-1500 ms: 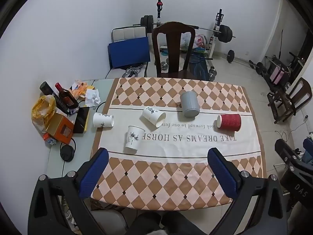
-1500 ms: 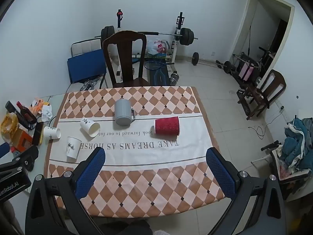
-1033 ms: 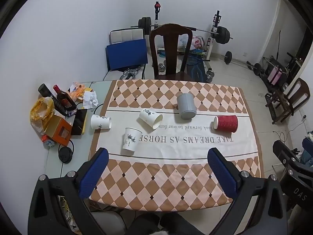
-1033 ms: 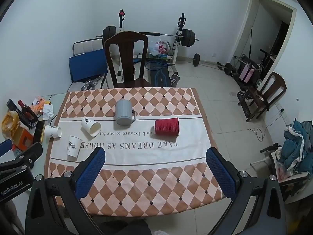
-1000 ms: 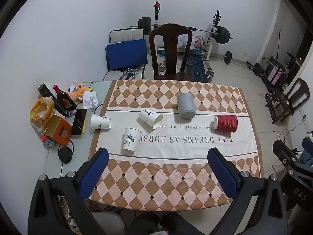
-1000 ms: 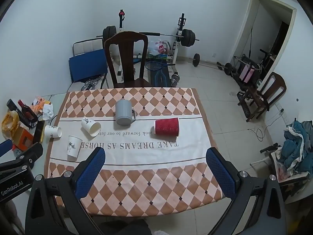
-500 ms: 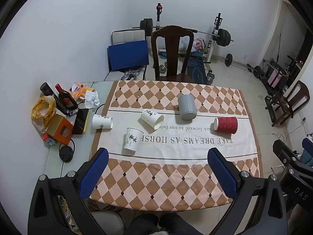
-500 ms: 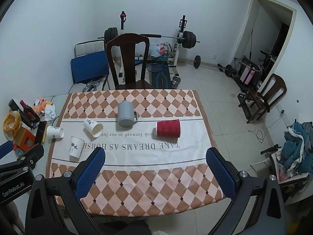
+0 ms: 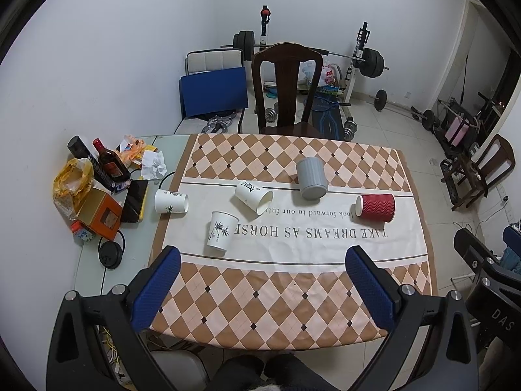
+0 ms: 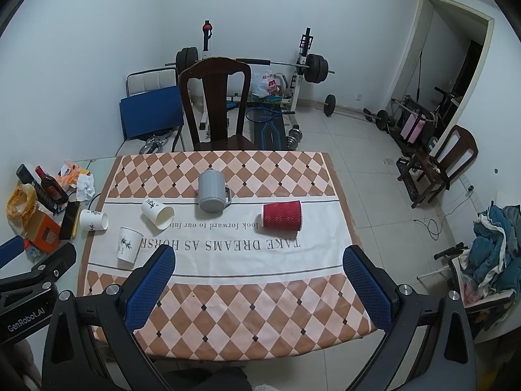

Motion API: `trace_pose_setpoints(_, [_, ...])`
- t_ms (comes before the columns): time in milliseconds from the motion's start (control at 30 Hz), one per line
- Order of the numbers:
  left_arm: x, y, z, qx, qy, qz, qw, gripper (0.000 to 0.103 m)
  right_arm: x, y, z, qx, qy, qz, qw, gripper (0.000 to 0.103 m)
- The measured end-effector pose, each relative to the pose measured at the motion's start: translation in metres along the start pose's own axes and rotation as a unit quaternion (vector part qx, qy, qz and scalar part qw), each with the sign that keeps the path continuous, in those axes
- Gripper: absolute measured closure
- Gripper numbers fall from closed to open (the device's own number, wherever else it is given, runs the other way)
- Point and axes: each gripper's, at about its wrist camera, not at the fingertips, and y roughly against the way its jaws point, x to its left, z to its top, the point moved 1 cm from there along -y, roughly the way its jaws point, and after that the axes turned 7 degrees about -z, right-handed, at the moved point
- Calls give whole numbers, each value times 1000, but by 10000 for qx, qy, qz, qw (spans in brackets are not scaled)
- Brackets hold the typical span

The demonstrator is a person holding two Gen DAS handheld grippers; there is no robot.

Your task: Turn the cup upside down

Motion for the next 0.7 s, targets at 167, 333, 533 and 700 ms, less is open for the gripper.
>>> trace_pose_setpoints(167, [0, 0, 0, -8, 2, 3, 10000, 0, 0, 1, 0, -2, 3, 5, 10000, 0])
trace_pose_setpoints(333, [-1, 1, 0, -13, 3, 5, 10000, 0, 0, -1, -1, -15, -2, 9, 10000, 0])
trace_pose_setpoints(533, [0, 5, 1, -19, 7, -11, 10000, 0, 2, 4, 2, -30, 6, 6, 10000, 0])
trace_pose_setpoints(700, [0, 5, 2, -17, -1, -15, 10000, 0, 2, 8, 3, -27, -2, 15, 10000, 0])
